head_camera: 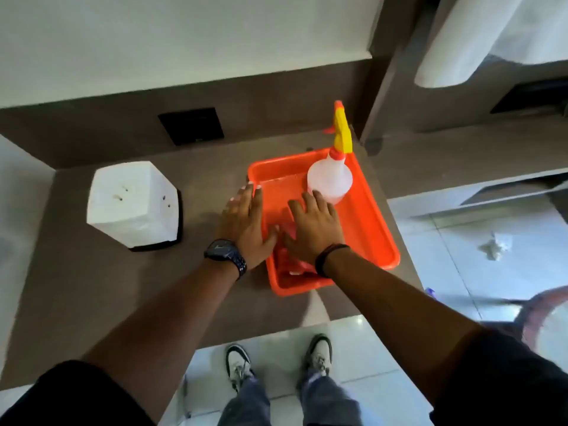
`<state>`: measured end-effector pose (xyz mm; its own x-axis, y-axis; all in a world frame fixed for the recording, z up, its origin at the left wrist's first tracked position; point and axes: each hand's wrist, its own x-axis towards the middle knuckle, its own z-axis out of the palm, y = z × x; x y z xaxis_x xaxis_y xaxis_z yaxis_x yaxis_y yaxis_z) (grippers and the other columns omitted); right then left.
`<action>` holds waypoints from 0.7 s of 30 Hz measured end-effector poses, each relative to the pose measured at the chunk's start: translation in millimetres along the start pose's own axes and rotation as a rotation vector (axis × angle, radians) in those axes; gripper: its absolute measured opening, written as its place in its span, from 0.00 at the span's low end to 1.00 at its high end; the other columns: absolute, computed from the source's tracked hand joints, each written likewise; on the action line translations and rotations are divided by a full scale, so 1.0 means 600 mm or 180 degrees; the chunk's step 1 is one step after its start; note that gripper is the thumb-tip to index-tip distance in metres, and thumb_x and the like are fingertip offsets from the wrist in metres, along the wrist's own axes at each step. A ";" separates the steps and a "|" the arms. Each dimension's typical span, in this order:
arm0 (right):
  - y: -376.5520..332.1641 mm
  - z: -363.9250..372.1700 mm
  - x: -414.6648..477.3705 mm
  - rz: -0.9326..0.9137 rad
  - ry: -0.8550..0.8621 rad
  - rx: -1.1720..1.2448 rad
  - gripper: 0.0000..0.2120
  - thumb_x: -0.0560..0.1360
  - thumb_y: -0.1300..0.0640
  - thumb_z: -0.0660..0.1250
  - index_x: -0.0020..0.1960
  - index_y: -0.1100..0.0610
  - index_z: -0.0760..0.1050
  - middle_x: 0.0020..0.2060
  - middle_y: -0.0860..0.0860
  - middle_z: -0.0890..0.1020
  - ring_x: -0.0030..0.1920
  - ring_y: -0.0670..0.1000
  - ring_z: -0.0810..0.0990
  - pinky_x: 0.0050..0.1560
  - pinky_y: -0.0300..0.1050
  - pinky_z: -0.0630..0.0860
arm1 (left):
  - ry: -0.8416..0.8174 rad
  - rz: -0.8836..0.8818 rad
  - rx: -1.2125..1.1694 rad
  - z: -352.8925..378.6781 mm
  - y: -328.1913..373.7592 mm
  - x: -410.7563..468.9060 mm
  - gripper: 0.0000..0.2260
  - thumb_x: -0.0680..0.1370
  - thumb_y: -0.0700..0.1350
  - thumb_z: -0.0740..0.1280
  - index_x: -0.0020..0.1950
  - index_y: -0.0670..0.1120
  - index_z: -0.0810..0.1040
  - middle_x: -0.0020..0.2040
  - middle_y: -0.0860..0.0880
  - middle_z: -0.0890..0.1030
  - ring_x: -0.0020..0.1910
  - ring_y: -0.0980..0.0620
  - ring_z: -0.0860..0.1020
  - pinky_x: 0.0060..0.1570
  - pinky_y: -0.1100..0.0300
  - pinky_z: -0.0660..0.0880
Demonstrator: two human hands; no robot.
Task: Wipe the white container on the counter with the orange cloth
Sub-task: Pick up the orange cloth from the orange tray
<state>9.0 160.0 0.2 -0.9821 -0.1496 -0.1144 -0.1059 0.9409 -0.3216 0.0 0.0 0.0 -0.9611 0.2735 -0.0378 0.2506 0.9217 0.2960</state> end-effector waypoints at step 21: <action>-0.020 0.038 0.030 0.0705 0.0335 0.0388 0.20 0.76 0.44 0.58 0.58 0.59 0.68 0.54 0.62 0.74 0.54 0.65 0.72 0.49 0.59 0.72 | -0.0129 0.0311 -0.0074 -0.030 -0.068 0.043 0.42 0.73 0.65 0.56 0.78 0.40 0.46 0.79 0.39 0.48 0.79 0.42 0.48 0.76 0.47 0.46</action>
<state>-3.8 139.5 -19.3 -0.9907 0.0942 -0.0984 0.1266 0.9028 -0.4110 -37.0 -35.4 4.5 -0.9266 0.3731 -0.0463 0.3397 0.8836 0.3222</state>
